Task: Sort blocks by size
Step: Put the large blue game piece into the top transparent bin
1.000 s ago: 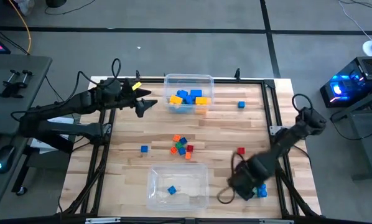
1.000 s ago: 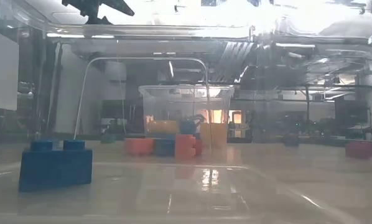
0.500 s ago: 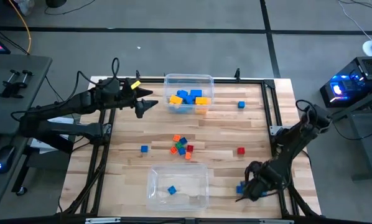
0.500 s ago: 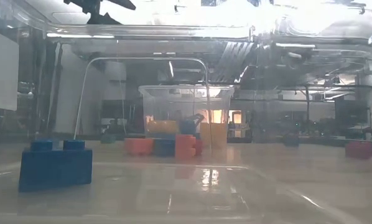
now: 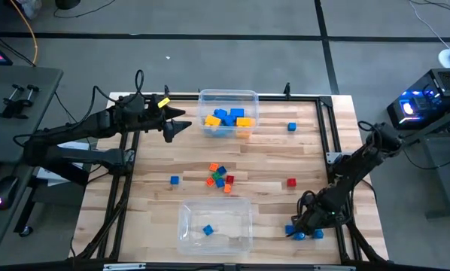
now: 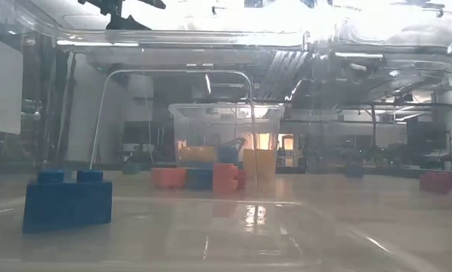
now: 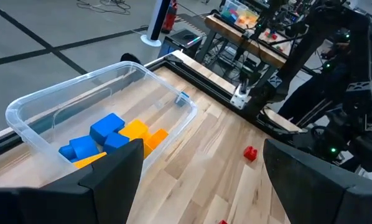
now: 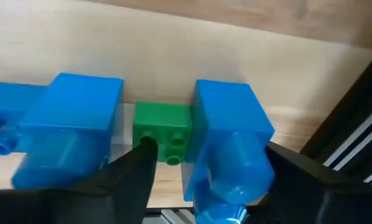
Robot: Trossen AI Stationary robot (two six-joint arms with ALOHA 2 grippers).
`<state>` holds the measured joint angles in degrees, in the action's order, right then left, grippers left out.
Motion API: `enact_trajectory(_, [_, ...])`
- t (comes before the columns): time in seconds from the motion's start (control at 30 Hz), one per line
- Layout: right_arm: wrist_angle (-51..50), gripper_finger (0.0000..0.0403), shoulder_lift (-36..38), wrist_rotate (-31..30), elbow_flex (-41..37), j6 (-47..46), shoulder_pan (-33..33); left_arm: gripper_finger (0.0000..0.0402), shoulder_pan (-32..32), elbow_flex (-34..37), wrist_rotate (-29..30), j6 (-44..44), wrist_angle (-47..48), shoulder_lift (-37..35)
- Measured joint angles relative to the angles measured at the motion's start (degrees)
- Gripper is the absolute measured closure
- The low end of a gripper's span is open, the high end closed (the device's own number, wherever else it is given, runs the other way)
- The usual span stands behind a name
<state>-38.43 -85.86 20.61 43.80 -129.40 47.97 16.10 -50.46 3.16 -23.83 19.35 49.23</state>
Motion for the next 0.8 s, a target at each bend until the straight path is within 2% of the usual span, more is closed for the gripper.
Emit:
enact_trajectory(0.2, [-0.08,0.0210,0.23,0.77,-0.39,2.64,-0.29,0.0085,0.00,0.00,0.06,-0.14,0.01,0.00])
enact_trajectory(0.33, [-4.53,0.0269,1.50,0.12,1.62,8.06,-0.97,0.0085,0.00,0.00,0.59,-0.14,-0.01,0.00])
enact_trajectory(0.6, [-16.52,0.0276,9.26,-0.93,6.75,16.91,-4.62,0.0085,0.00,0.00,2.03,-0.12,-0.12,0.00])
enact_trajectory(0.67, [-20.47,0.0276,11.47,-4.71,8.48,18.69,-6.91,0.0085,0.00,0.00,2.05,-0.12,-0.12,0.00])
enact_trajectory(0.7, [-22.11,0.0276,12.46,-8.52,9.58,19.09,-8.44,0.0085,0.00,0.00,2.03,-0.14,-0.12,0.00])
enact_trajectory(0.8, [-23.01,0.0276,15.38,-24.54,13.19,22.91,-14.39,0.0085,0.00,0.00,2.08,-1.32,-0.15,0.00])
